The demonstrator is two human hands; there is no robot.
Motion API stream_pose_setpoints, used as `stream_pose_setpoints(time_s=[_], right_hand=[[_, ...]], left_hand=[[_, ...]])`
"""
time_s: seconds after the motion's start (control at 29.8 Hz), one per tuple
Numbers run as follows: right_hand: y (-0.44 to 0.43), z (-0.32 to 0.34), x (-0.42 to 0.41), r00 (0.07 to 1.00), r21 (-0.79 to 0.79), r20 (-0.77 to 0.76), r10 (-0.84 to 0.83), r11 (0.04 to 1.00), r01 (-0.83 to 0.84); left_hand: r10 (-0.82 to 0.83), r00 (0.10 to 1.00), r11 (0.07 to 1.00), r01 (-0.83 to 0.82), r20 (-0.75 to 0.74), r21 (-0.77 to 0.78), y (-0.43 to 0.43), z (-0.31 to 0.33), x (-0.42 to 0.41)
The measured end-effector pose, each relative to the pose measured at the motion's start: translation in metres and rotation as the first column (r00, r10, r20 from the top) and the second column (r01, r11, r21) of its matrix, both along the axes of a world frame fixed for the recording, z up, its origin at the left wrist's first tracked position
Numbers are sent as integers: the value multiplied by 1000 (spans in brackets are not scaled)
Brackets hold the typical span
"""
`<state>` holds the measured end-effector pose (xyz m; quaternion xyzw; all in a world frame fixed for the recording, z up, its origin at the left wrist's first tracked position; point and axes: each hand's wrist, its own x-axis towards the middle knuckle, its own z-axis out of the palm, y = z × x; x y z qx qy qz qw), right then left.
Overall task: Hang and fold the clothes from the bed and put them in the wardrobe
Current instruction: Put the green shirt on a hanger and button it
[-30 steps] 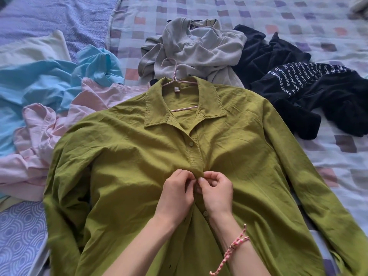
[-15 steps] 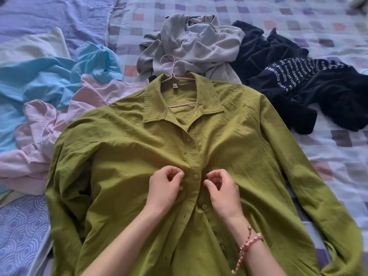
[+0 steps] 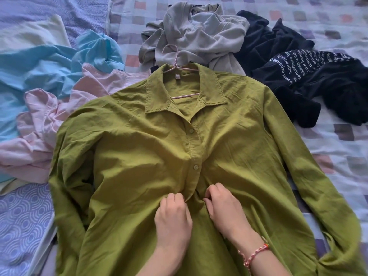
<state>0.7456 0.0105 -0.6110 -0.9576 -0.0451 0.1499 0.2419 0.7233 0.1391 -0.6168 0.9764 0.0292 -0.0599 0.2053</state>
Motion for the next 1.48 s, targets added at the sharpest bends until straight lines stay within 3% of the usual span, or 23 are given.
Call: stream_pose_setpoints(time_s=[0.2, 0.3, 0.4, 0.5, 0.6, 0.67, 0.91, 1.07, 1.28, 1.41, 1.48], right_hand=[[-3, 4, -17, 999, 84, 45, -7, 996, 4], [-6, 10, -32, 994, 87, 113, 7, 996, -17], [-9, 17, -34, 992, 209, 31, -120, 972, 111], [-10, 24, -27, 940, 364, -170, -296, 868, 339], [-6, 27, -26, 821, 515, -415, -392, 642, 568], [-1, 25, -30, 763, 542, -478, -434, 538, 646], [11, 17, -35, 744, 572, -438, -505, 482, 664], [11, 16, -35, 735, 599, -448, -509, 439, 669], [7, 17, -35, 729, 612, -517, -449, 401, 681], [6, 15, -35, 732, 592, -505, -458, 433, 679], [8, 16, -36, 744, 574, -474, -470, 475, 667]], left_hand=[[57, 985, 908, -119, -163, -401, -7, 14, -12], [99, 973, 897, -179, -209, -405, -19, 18, -14], [156, 958, 846, -256, -242, -468, -25, 15, -16], [231, 939, 764, -337, -255, -550, -27, 12, -17], [319, 894, 621, -449, -316, -643, -27, 13, -16], [338, 866, 536, -499, -369, -681, -26, 13, -16], [357, 838, 430, -539, -412, -724, -21, 14, -17], [263, 801, 273, -597, -538, -755, -17, 21, -13], [173, 872, 466, -482, -458, -742, -8, 9, -11], [130, 968, 715, -241, -213, -657, -9, 6, -12], [72, 993, 788, -117, -99, -604, -9, 4, -12]])
